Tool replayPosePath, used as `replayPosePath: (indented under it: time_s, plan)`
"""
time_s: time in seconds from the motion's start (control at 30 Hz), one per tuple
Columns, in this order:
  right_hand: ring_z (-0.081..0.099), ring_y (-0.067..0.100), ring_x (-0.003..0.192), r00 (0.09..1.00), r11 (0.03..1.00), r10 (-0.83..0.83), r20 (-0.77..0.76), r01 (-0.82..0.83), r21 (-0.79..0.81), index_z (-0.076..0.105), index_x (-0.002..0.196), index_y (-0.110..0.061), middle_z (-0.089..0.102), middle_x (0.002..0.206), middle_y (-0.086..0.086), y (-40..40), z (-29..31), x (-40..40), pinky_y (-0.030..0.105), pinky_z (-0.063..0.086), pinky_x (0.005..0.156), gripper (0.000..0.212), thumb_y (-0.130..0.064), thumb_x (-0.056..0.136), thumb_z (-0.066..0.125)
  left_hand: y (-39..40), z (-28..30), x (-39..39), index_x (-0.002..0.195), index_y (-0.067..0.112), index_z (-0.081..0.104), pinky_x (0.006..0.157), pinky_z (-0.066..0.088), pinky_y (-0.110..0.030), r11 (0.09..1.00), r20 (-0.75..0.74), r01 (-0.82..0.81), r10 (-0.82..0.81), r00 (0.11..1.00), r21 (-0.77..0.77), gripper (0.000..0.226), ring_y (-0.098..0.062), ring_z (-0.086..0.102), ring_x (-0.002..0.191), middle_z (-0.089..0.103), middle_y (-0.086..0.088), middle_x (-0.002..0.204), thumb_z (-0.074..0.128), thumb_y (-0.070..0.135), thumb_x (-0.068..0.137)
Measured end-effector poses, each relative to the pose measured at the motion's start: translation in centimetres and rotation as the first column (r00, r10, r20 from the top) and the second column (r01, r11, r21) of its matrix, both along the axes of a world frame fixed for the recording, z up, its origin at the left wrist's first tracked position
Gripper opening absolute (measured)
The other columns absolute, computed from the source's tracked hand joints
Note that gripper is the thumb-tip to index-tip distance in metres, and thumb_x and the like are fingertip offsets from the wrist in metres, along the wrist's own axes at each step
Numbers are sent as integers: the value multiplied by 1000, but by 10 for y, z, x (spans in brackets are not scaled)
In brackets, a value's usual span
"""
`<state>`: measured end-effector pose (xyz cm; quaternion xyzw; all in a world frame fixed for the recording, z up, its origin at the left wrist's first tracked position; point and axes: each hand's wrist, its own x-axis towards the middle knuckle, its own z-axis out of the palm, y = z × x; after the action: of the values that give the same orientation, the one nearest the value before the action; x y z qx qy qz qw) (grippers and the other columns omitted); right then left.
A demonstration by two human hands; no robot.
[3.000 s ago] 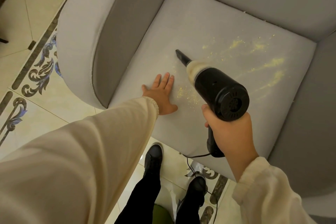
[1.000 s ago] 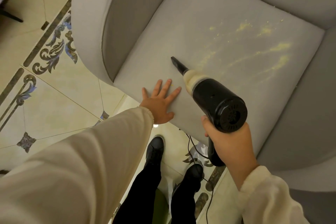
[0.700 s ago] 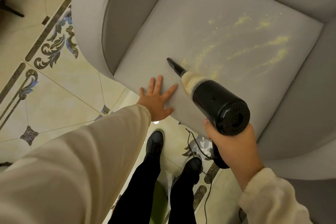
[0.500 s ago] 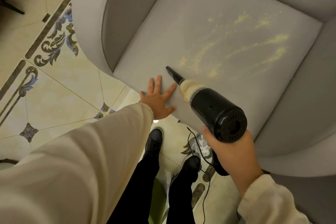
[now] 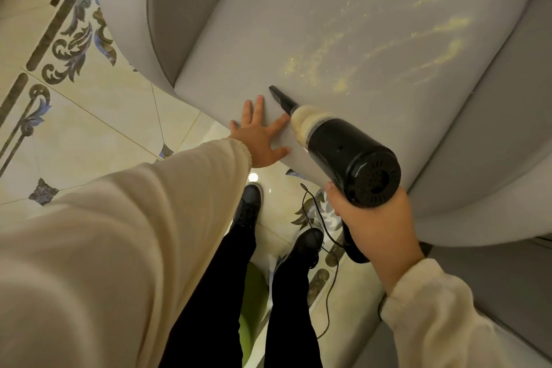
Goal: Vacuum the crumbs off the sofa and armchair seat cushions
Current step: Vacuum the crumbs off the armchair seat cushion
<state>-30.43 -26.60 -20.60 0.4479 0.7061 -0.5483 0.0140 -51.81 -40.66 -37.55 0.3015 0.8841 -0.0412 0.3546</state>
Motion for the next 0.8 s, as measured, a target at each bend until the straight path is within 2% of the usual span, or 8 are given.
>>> replayPosePath:
  time_s: [0.07, 0.13, 0.2, 0.3, 0.43, 0.57, 0.67, 0.8]
  plan:
    - [71, 22, 77, 1000, 999, 23, 5, -23, 41, 67, 83, -31, 73, 78, 2, 2, -3, 2, 45, 64, 80, 24, -26, 80, 90, 1, 1, 0, 153, 62, -11, 123, 6, -70, 1000, 0, 0, 0, 1000, 3, 87, -39, -28, 154, -35, -4, 167, 44, 83, 89]
    - [69, 15, 67, 1000, 997, 22, -23, -20, 69, 65, 76, -35, 70, 68, -3, 6, -4, -1, 36, 64, 71, 27, -24, 80, 90, 1, 5, 0, 151, 65, -14, 123, 8, -70, 1000, -2, 5, -5, 1000, 4, 86, -39, -27, 155, -34, -4, 167, 45, 81, 90]
    - [69, 10, 65, 998, 998, -43, -50, 45, 48, 67, 75, -31, 71, 67, -5, 12, -4, -9, 21, 57, 62, 24, -22, 81, 88, 1, 11, -1, 151, 66, -12, 123, 8, -69, 1000, 19, -4, 5, 1000, -4, 84, -38, -25, 155, -33, -4, 168, 46, 77, 92]
    - [70, 15, 68, 986, 988, -153, -67, 153, -14, 72, 84, -21, 72, 69, -1, 22, -5, -26, 12, 51, 58, 14, -25, 84, 86, 2, 19, -1, 150, 69, -12, 124, 8, -67, 1000, 44, -26, 26, 999, -5, 79, -36, -24, 156, -32, -2, 168, 44, 75, 94]
    - [73, 24, 76, 979, 983, -184, -91, 183, -26, 75, 85, -17, 75, 74, 3, 26, -4, -36, 14, 55, 61, 15, -29, 82, 84, 6, 19, -2, 149, 68, -16, 122, 10, -68, 1000, -9, 8, -8, 1000, 16, 76, -36, -20, 157, -28, -2, 170, 37, 76, 96]
    - [72, 25, 74, 987, 993, -117, -108, 114, -35, 74, 86, -20, 74, 74, 5, 21, -5, -33, 21, 60, 65, 13, -27, 84, 85, 17, 12, -7, 149, 63, -20, 121, 10, -70, 999, -40, 52, -52, 998, 6, 79, -35, -20, 157, -29, -1, 169, 35, 78, 95]
    - [70, 28, 72, 989, 992, -125, -78, 123, -34, 74, 87, -16, 73, 73, 8, 20, -8, -30, 23, 58, 63, 15, -27, 85, 84, 25, 7, -3, 151, 59, -22, 122, 10, -70, 996, -38, 91, -91, 995, 0, 83, -33, -19, 158, -27, -1, 170, 36, 78, 95]
    - [70, 28, 73, 980, 982, -182, -73, 179, -53, 75, 92, -14, 73, 76, 8, 22, -10, -31, 16, 56, 60, 15, -25, 87, 83, 28, 3, 1, 151, 59, -23, 121, 7, -71, 995, -33, 98, -98, 995, -6, 83, -32, -20, 158, -29, 0, 169, 36, 76, 96]
